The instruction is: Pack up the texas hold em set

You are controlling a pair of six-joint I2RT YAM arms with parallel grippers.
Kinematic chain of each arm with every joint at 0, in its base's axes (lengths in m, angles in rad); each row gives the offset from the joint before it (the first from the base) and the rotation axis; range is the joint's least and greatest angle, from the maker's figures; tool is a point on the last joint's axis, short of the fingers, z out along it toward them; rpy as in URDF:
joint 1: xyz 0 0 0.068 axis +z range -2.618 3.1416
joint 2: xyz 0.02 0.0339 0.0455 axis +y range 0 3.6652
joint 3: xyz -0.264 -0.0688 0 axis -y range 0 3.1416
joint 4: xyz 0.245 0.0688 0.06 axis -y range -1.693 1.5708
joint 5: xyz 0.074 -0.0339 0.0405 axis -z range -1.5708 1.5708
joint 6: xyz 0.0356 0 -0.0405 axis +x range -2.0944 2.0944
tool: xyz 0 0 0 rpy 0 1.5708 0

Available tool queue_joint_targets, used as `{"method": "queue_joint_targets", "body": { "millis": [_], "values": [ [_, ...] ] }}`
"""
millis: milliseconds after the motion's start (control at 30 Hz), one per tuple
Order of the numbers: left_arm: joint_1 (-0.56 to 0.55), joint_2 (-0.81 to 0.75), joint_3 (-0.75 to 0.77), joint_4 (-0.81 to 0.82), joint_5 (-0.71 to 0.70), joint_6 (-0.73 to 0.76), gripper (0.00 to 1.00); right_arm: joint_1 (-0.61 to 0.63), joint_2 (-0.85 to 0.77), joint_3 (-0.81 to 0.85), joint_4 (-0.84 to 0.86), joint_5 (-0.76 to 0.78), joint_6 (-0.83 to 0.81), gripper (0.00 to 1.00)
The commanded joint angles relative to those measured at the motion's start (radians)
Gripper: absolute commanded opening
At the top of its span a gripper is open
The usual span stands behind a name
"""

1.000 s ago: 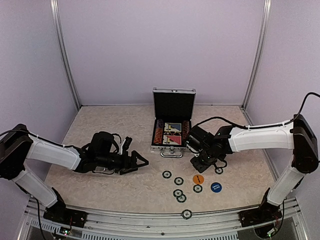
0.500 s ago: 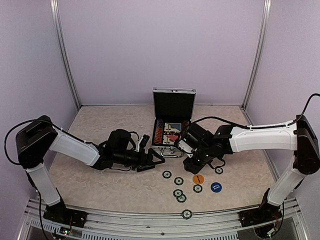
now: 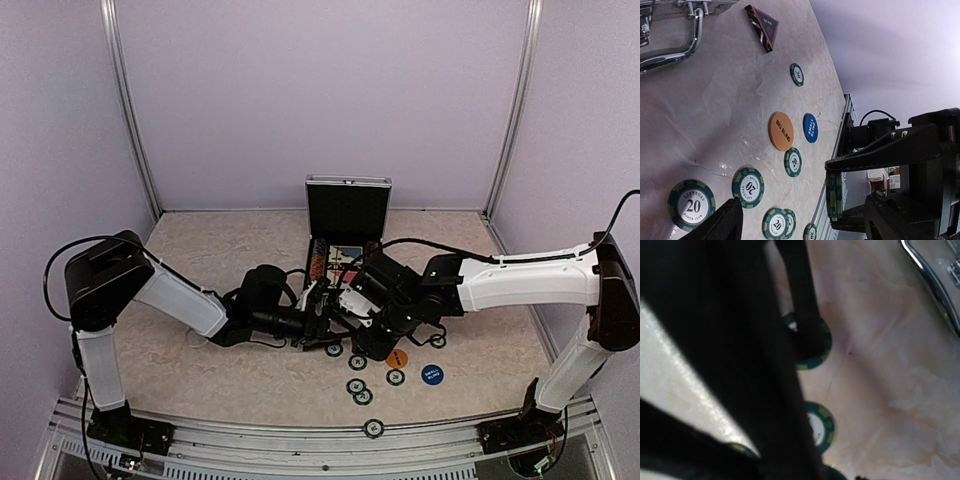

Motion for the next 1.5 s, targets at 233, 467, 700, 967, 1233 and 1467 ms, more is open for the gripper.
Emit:
{"method": "queue_joint_targets", "body": {
  "millis": [233, 467, 700, 967, 1233, 1467],
  "values": [
    [-0.047, 0.058, 0.06, 0.097, 0.086, -0.018, 0.77, 0.025, -0.029, 0.025, -0.003, -0.038, -0.016, 0.21],
    [-0.065, 0.086, 0.078, 0.094, 0.092, -0.018, 0.7, 0.028, -0.031, 0.023, -0.004, -0.035, -0.018, 0.22],
    [-0.073, 0.106, 0.092, 0.094, 0.096, -0.021, 0.55, 0.029, -0.031, 0.022, 0.0, -0.039, -0.021, 0.22],
    [-0.075, 0.124, 0.105, 0.09, 0.098, -0.025, 0.27, 0.03, -0.033, 0.018, 0.002, -0.038, -0.026, 0.22],
    [-0.073, 0.122, 0.135, 0.022, 0.073, 0.006, 0.0, 0.029, -0.031, 0.024, -0.013, 0.009, -0.016, 0.31],
    [-0.061, 0.062, 0.219, -0.2, -0.037, 0.117, 0.0, 0.029, -0.111, 0.019, -0.047, 0.075, 0.013, 0.91]
  ]
}}
